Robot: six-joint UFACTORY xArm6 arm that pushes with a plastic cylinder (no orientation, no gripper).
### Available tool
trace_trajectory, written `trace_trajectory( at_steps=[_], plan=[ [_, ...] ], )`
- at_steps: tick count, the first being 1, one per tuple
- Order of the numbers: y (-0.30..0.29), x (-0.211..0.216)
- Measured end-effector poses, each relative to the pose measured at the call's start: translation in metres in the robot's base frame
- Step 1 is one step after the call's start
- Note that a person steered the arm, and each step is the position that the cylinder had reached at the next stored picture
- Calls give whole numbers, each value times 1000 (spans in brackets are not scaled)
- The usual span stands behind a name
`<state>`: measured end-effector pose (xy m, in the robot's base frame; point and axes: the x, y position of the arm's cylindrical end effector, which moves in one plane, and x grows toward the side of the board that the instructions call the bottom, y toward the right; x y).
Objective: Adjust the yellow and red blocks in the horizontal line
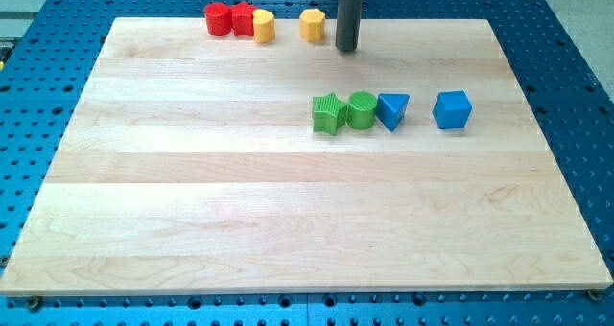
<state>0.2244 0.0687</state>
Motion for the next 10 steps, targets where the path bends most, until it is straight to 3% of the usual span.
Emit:
trace_trajectory(
  at_steps=[1, 3, 10],
  plan=[
    [-3, -31],
    [-73, -31],
    [-130, -33]
  ],
)
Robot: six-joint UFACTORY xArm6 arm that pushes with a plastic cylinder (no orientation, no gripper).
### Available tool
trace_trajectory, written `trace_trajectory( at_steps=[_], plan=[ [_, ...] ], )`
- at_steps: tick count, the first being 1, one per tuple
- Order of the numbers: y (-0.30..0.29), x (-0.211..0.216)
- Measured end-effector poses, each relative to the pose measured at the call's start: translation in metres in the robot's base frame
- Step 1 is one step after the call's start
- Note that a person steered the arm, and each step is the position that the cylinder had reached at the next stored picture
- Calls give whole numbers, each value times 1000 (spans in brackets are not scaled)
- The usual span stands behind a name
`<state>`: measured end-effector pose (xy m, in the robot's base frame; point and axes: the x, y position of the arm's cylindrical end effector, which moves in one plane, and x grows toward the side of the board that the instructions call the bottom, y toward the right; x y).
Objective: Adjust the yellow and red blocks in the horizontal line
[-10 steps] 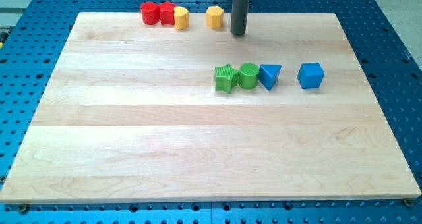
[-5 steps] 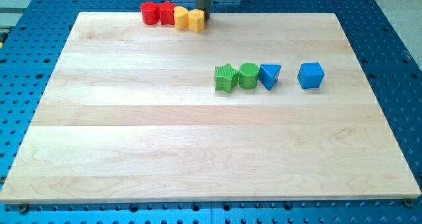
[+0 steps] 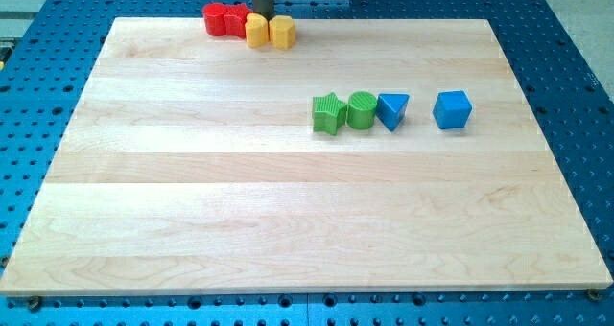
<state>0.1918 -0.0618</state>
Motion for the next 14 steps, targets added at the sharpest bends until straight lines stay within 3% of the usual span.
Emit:
trace_trajectory(
  at_steps=[4, 5, 6, 7, 8, 9, 11, 13, 14],
  plan=[
    [-53, 1],
    [-53, 12],
    [-53, 50],
    [-100, 86],
    [-182, 77],
    [-207, 54],
    [-183, 84],
    [-108, 54],
    [-99, 48]
  ],
)
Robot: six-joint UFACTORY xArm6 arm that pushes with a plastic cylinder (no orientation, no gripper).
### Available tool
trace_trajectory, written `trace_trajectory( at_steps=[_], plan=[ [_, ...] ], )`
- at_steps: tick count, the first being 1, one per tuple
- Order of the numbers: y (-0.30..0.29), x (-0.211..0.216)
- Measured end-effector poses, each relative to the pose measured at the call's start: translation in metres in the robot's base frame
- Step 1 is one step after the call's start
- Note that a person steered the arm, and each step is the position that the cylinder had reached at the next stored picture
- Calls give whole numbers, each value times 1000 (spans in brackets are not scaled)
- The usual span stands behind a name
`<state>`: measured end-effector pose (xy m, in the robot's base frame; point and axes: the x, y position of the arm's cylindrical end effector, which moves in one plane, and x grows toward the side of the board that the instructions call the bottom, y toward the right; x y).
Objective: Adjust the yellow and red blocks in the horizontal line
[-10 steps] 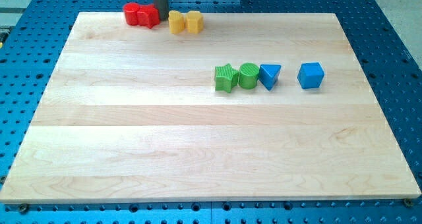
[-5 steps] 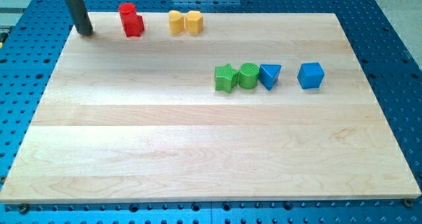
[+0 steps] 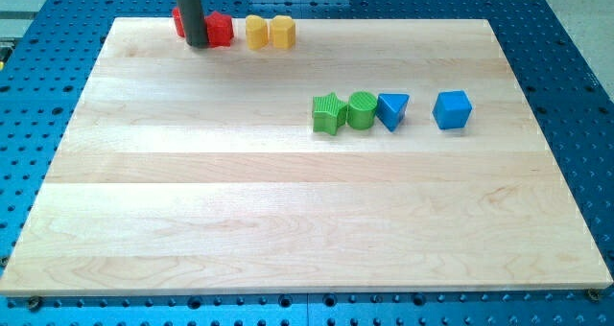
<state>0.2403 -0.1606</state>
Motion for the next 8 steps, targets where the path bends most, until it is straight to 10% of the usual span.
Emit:
trace_trajectory(
  at_steps=[2, 8],
  plan=[
    [-126, -42],
    [-48, 3]
  ],
)
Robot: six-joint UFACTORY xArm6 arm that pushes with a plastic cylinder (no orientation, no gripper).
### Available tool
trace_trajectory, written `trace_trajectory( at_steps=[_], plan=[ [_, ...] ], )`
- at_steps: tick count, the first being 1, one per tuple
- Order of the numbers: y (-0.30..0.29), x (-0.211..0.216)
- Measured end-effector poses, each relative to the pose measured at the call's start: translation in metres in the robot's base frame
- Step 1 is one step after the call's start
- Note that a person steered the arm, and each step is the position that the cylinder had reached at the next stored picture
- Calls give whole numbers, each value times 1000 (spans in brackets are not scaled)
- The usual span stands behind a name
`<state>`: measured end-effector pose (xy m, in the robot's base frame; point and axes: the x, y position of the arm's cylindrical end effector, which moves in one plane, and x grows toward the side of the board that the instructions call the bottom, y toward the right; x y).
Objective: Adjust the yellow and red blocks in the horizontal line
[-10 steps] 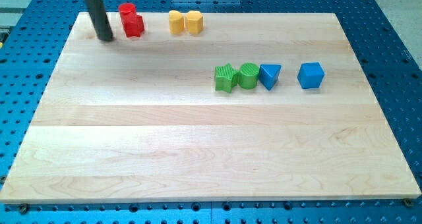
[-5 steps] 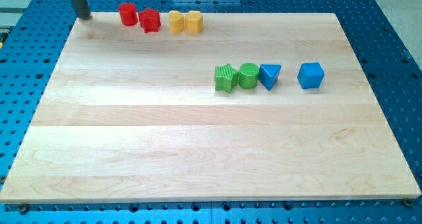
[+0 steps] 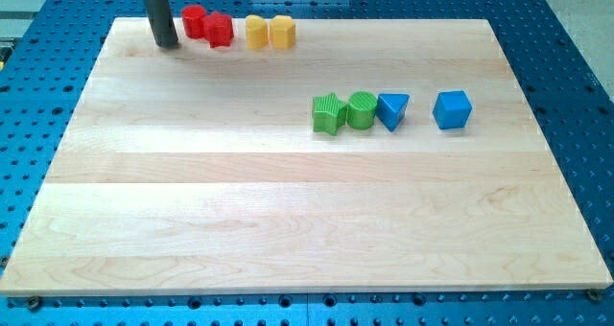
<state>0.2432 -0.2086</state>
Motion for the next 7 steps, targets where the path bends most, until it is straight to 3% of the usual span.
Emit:
trace_trajectory(
  at_steps=[1, 4, 5, 7],
  plan=[
    [40, -13],
    [69, 4],
    [123, -8],
    [124, 1]
  ],
)
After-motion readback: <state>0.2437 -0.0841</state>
